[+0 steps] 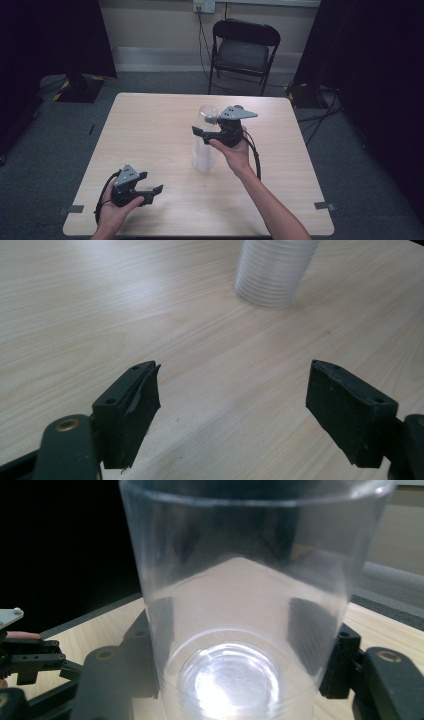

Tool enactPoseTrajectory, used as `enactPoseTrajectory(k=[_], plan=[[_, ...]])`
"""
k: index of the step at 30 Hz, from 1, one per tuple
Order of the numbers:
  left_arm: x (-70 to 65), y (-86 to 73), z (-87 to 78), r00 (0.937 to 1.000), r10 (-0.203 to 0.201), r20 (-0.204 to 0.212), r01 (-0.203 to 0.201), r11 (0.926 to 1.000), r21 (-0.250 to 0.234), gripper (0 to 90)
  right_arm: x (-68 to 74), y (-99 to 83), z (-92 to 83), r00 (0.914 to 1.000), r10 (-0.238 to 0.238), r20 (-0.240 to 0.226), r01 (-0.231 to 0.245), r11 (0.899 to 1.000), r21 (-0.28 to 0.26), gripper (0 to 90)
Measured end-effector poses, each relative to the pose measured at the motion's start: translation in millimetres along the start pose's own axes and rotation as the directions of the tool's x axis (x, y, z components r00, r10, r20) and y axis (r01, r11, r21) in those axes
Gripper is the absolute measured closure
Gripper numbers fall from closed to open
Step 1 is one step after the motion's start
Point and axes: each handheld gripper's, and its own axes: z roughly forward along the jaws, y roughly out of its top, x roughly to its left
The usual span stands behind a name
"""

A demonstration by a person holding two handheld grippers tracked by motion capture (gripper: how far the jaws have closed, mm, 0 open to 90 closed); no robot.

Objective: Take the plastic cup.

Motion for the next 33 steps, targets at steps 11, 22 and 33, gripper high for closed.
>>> enactPoseTrajectory(k=[11,22,33], plan=[[4.0,-0.5,-2.1,0.9993,-0.031,-0.021,0.031,0.9994,-0.012,20.1,0.4,9.8,-3.7,0.9999,0.010,0.002,-0.010,1.000,-0.019,36.8],[2.7,-2.1,-1.4,0.9981,-0.052,-0.034,0.049,0.9956,-0.079,22.1,-2.9,17.3,-12.3,0.9994,0.035,-0.001,-0.035,0.998,-0.049,36.9],[4.3,-0.8,-5.1,0.9982,-0.059,-0.010,0.058,0.9938,-0.095,21.8,-4.9,21.1,-30.7,0.9980,0.053,0.035,-0.051,0.996,-0.074,37.0]])
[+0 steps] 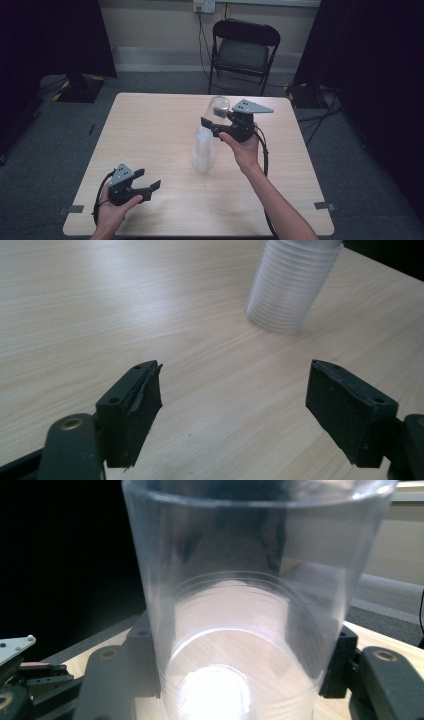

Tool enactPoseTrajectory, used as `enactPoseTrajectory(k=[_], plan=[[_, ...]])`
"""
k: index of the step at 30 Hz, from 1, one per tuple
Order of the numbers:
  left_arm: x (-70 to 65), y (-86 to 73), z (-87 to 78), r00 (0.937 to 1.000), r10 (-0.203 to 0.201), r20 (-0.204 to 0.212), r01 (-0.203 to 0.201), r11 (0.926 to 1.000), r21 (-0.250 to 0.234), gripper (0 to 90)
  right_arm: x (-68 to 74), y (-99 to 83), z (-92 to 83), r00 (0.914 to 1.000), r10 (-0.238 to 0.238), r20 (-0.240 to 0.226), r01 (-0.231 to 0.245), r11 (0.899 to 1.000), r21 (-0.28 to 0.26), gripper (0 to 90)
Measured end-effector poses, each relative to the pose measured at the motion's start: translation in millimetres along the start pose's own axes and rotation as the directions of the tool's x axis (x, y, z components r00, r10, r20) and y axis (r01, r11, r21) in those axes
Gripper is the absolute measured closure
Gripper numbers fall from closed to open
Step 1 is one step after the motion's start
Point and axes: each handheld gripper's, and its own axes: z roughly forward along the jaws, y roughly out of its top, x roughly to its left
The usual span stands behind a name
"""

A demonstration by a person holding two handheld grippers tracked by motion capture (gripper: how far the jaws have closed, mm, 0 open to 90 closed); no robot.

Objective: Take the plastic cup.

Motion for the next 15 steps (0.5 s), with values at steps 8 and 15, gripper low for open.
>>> enactPoseTrajectory(k=[8,15], plan=[[-0.8,3.2,-0.7,0.9993,-0.038,0.002,0.038,0.9993,-0.004,16.7,-7.4,-3.5,-23.4,0.9990,0.042,0.014,-0.042,0.999,-0.007,38.0],[-7.3,7.4,0.9,0.9994,-0.021,0.028,0.021,0.9997,-0.010,15.7,-15.4,-16.6,-41.2,0.9952,0.095,0.025,-0.094,0.995,-0.020,38.0]])
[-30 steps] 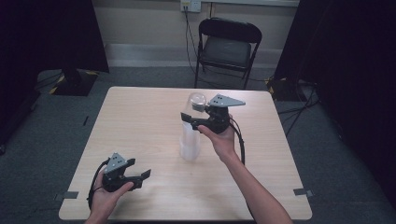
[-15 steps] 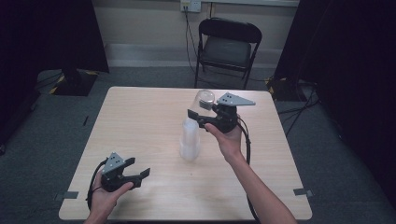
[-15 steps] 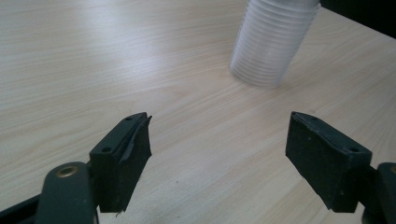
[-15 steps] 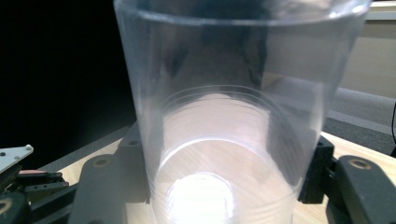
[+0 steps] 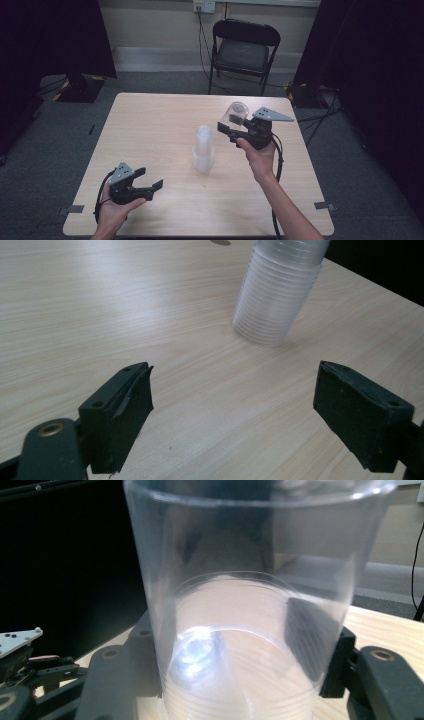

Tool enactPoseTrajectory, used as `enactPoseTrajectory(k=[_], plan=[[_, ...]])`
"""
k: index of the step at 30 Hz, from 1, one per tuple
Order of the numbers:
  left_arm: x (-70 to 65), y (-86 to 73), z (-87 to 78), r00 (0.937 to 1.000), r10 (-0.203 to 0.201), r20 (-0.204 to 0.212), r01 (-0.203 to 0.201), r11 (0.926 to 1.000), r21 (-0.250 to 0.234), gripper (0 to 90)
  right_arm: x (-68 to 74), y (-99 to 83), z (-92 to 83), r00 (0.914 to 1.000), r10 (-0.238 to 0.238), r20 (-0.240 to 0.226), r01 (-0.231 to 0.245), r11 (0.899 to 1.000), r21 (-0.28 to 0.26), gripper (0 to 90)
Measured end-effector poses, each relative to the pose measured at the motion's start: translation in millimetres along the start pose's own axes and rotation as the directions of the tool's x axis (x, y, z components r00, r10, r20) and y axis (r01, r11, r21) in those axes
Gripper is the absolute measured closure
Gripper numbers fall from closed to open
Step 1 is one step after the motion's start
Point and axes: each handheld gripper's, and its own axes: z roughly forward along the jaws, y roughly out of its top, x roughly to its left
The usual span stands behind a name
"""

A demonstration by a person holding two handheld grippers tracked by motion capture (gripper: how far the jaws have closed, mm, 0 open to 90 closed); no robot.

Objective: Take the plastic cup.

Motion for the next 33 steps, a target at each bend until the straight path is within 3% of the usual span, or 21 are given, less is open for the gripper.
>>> enactPoseTrajectory(k=[6,10,17,22,33], plan=[[-5.1,0.8,2.6,0.9997,0.022,0.009,-0.022,0.9997,0.001,18.0,-1.1,-8.7,-8.6,0.9998,0.021,0.003,-0.021,1.000,0.003,38.0],[-9.9,2.3,2.3,0.9990,0.038,0.022,-0.036,0.9975,-0.060,22.5,0.3,-20.0,-15.7,0.9992,0.040,-0.001,-0.040,0.999,0.012,38.0],[-16.6,6.6,5.7,0.9979,0.053,0.038,-0.049,0.9953,-0.083,22.3,3.7,-35.4,-18.8,0.9989,0.046,0.000,-0.046,0.998,0.042,38.1],[-24.8,11.2,13.4,0.9951,0.085,0.051,-0.080,0.9927,-0.090,25.5,4.5,-47.9,-20.3,0.9980,0.063,-0.002,-0.063,0.996,0.060,38.1],[-43.5,24.4,28.1,0.9870,0.141,0.077,-0.132,0.9852,-0.109,28.2,15.3,-56.7,-26.2,0.9917,0.110,-0.067,-0.105,0.991,0.081,39.7]])
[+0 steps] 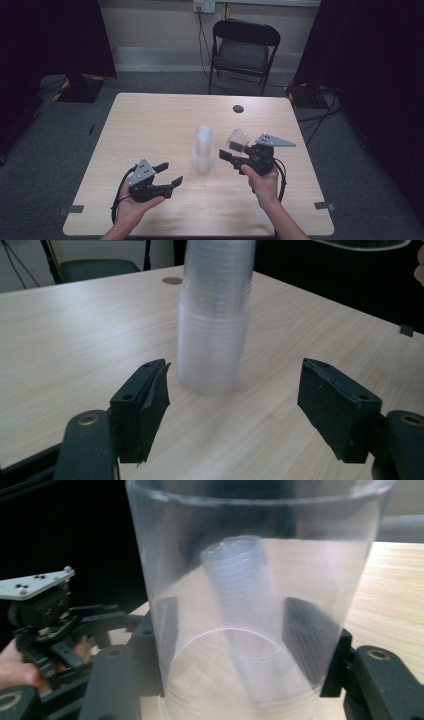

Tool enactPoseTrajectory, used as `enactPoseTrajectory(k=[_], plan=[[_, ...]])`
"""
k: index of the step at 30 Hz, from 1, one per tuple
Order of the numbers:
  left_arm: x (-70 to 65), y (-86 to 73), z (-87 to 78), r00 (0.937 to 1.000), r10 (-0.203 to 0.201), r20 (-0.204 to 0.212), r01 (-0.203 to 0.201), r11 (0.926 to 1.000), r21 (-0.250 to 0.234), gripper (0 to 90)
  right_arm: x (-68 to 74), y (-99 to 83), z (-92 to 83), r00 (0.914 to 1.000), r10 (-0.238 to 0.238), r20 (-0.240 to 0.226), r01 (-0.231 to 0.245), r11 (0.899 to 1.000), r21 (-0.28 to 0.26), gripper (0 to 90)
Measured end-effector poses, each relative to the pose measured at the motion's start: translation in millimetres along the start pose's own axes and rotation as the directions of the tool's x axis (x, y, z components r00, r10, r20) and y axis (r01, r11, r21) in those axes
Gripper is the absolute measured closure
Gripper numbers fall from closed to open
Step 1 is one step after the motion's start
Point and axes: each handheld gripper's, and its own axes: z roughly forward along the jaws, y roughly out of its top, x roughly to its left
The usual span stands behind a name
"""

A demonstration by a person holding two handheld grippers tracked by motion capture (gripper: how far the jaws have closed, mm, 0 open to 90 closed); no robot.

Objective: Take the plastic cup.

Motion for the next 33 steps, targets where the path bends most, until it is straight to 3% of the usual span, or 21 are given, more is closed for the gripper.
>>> enactPoseTrajectory(k=[3,7,8,9,12,15,17,19,22,24,25,26,28,30,33], plan=[[-8.8,8.6,13.2,0.9997,-0.005,0.024,0.006,0.9993,-0.037,28.4,4.0,-2.8,-1.9,1.0000,0.003,-0.006,-0.003,1.000,0.009,39.8],[-18.4,19.8,23.6,0.9985,0.030,0.045,-0.027,0.9977,-0.062,30.3,6.4,-4.5,-5.6,0.9998,0.015,-0.013,-0.015,1.000,0.010,39.8],[-18.4,19.8,23.6,0.9985,0.030,0.045,-0.027,0.9977,-0.062,30.8,7.1,-5.3,-6.8,0.9997,0.021,-0.014,-0.021,1.000,0.006,39.8],[-23.2,23.2,27.6,0.9965,0.057,0.061,-0.053,0.9969,-0.058,31.7,7.4,-6.3,-8.0,0.9993,0.031,-0.020,-0.031,1.000,0.003,39.8],[-27.3,26.4,31.9,0.9952,0.060,0.077,-0.057,0.9974,-0.045,31.9,6.4,-8.7,-10.0,0.9960,0.073,-0.051,-0.073,0.997,-0.010,40.0],[-31.8,29.5,37.7,0.9929,0.075,0.093,-0.069,0.9956,-0.064,31.9,2.2,-15.0,-12.7,0.9834,0.154,-0.097,-0.156,0.987,-0.021,40.3],[-34.2,30.7,40.6,0.9924,0.083,0.091,-0.077,0.9946,-0.069,31.9,1.4,-16.1,-13.0,0.9807,0.167,-0.102,-0.170,0.985,-0.020,40.3],[-41.3,31.6,45.7,0.9850,0.134,0.108,-0.128,0.9896,-0.066,31.7,-0.9,-20.4,-12.3,0.9699,0.207,-0.128,-0.212,0.977,-0.022,40.4],[-48.9,31.9,48.8,0.9802,0.160,0.116,-0.152,0.9853,-0.079,30.2,0.9,-21.6,-11.4,0.9699,0.207,-0.128,-0.210,0.978,-0.009,40.4],[-49.9,32.1,49.3,0.9802,0.159,0.119,-0.149,0.9852,-0.085,36.2,1.9,-22.2,-10.8,0.9676,0.213,-0.136,-0.216,0.976,-0.007,40.4],[-51.7,31.4,50.5,0.9792,0.173,0.106,-0.161,0.9804,-0.114,37.5,4.2,-23.3,-8.8,0.9628,0.222,-0.154,-0.225,0.974,0.001,40.4],[-51.7,31.4,50.5,0.9792,0.173,0.106,-0.161,0.9804,-0.114,38.0,4.2,-23.3,-8.8,0.9628,0.222,-0.154,-0.225,0.974,0.001,40.4],[-53.2,28.8,51.8,0.9848,0.145,0.096,-0.129,0.9792,-0.157,39.9,8.5,-25.4,-4.3,0.9543,0.240,-0.179,-0.240,0.971,0.021,40.5],[-53.2,28.5,51.6,0.9849,0.141,0.101,-0.122,0.9772,-0.173,44.6,10.8,-26.6,-1.7,0.9503,0.251,-0.184,-0.249,0.968,0.034,40.5],[-54.2,28.0,48.3,0.9835,0.163,0.078,-0.142,0.9638,-0.225,49.1,15.8,-29.3,5.9,0.9374,0.277,-0.211,-0.270,0.961,0.062,40.5]])
